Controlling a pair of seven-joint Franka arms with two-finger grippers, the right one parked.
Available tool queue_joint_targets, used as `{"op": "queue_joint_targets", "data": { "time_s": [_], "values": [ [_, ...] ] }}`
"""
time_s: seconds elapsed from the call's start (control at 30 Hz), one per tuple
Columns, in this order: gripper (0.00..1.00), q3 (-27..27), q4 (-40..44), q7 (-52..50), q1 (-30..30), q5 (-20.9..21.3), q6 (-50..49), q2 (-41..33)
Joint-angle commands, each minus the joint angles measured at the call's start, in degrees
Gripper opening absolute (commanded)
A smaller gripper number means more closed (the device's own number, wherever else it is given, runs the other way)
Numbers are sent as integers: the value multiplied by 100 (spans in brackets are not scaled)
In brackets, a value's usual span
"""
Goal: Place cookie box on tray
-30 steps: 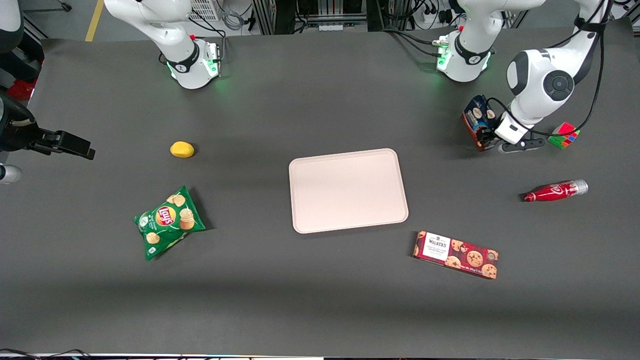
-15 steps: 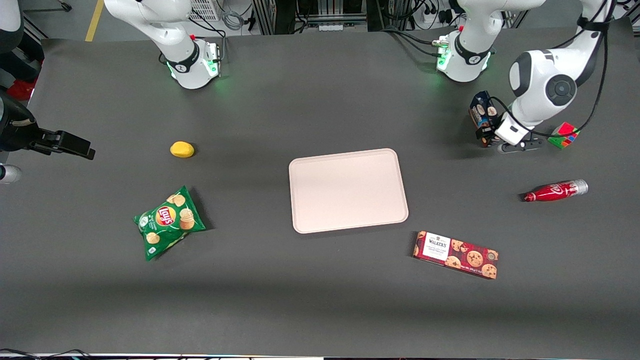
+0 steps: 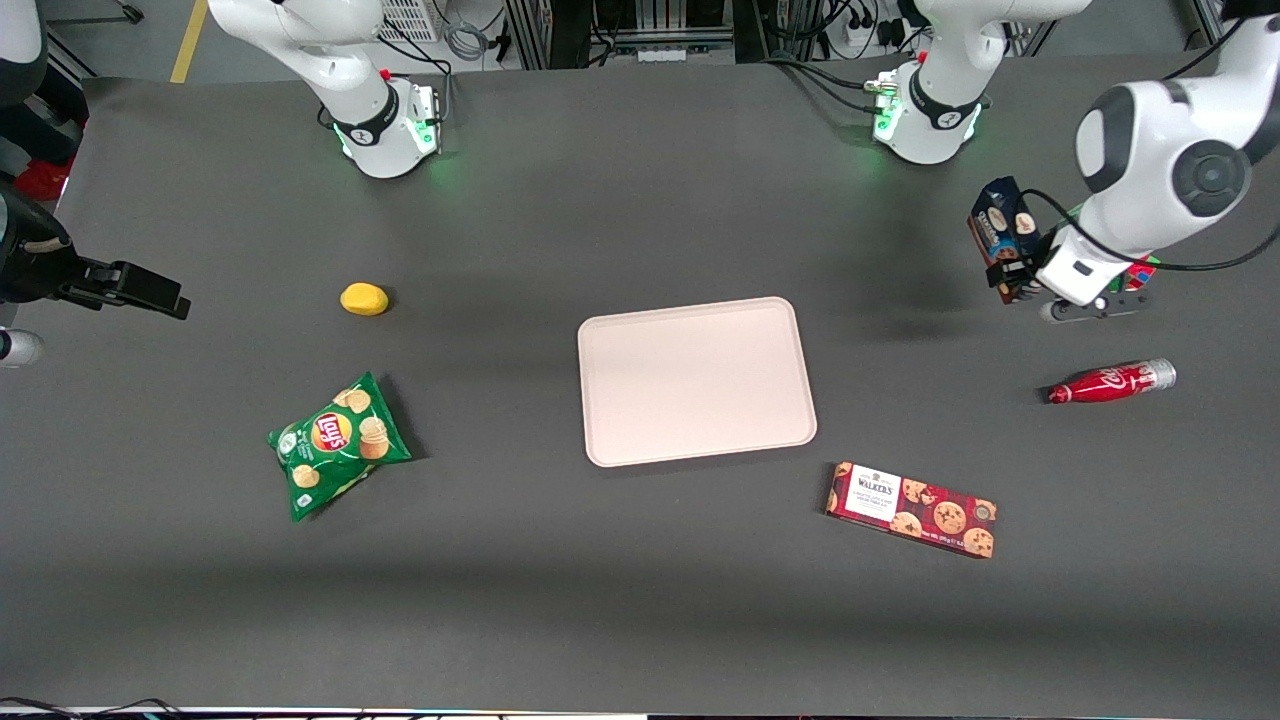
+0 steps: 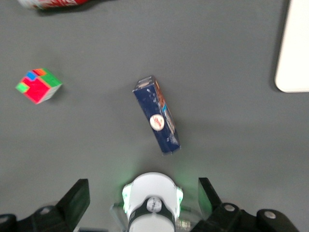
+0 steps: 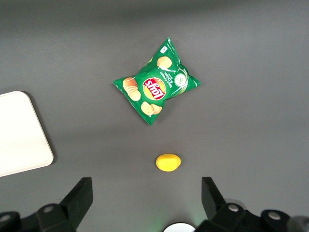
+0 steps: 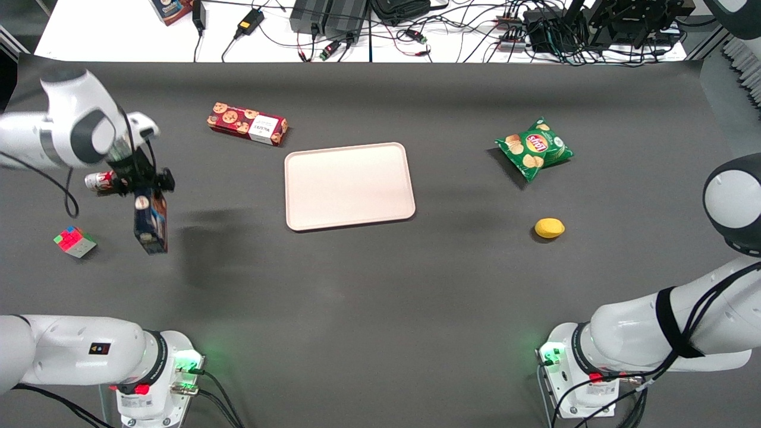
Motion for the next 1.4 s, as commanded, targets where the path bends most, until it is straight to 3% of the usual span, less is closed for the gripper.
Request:
{"op": "queue_joint_targets", "data": {
  "time_s": [0.0, 0.37, 0.6, 0.7, 1.03, 1.37],
  "values": [
    [23, -439, 1147, -501, -22, -35, -1069, 48],
    [22, -1343, 3080, -1362, -58, -131, -2484, 355],
    [27, -2151, 4057, -1978, -75, -562, -2757, 1128],
    [27, -2495, 4233, -2005, -75, -571, -2565, 1550],
    [28, -2874, 4277, -2005, -163, -439, -1071, 3052],
    [30, -2874, 4181, -2321, -216, 255, 19, 4073]
  ]
}}
